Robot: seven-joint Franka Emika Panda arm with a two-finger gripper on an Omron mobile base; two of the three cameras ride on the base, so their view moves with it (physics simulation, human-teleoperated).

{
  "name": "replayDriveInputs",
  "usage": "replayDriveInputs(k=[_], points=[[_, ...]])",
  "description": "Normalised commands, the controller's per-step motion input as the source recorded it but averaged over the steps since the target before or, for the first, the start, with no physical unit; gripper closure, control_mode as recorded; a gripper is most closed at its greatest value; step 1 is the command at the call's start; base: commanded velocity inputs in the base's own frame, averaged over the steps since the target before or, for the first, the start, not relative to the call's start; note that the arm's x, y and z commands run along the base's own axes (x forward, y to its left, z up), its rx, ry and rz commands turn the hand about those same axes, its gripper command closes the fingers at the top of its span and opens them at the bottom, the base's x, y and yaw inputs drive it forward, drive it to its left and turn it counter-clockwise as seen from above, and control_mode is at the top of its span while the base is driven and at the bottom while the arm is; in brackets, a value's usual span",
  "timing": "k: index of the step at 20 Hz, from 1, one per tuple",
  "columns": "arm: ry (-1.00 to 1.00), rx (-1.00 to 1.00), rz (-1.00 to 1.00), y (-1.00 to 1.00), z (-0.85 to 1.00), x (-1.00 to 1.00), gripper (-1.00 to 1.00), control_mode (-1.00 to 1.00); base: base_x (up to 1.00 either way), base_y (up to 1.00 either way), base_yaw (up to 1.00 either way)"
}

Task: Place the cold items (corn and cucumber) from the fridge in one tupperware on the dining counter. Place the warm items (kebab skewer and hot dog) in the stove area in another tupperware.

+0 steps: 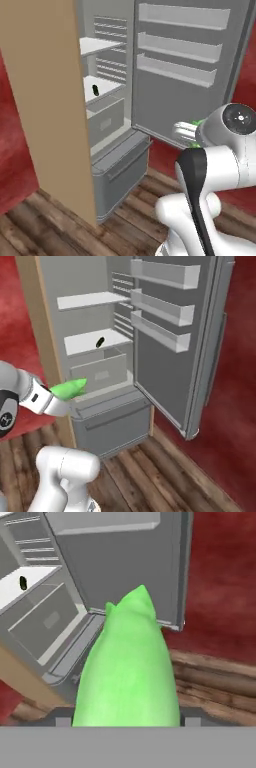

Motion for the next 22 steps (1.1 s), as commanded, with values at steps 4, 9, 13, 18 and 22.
replayDriveInputs(k=[4,9,13,18,22], points=[[0.0,0.0,0.0,0.0,0.0,0.0,1.0,1.0,-0.71,0.01,-0.75],[0.0,0.0,0.0,0.0,0.0,0.0,1.0,1.0,-0.55,0.1,-0.86],[0.0,0.0,0.0,0.0,0.0,0.0,1.0,1.0,-0.15,0.11,-0.97],[0.0,0.0,0.0,0.0,0.0,0.0,1.0,1.0,0.0,0.06,-0.97],[0.0,0.0,0.0,0.0,0.0,0.0,1.0,1.0,0.0,0.01,-0.9]])
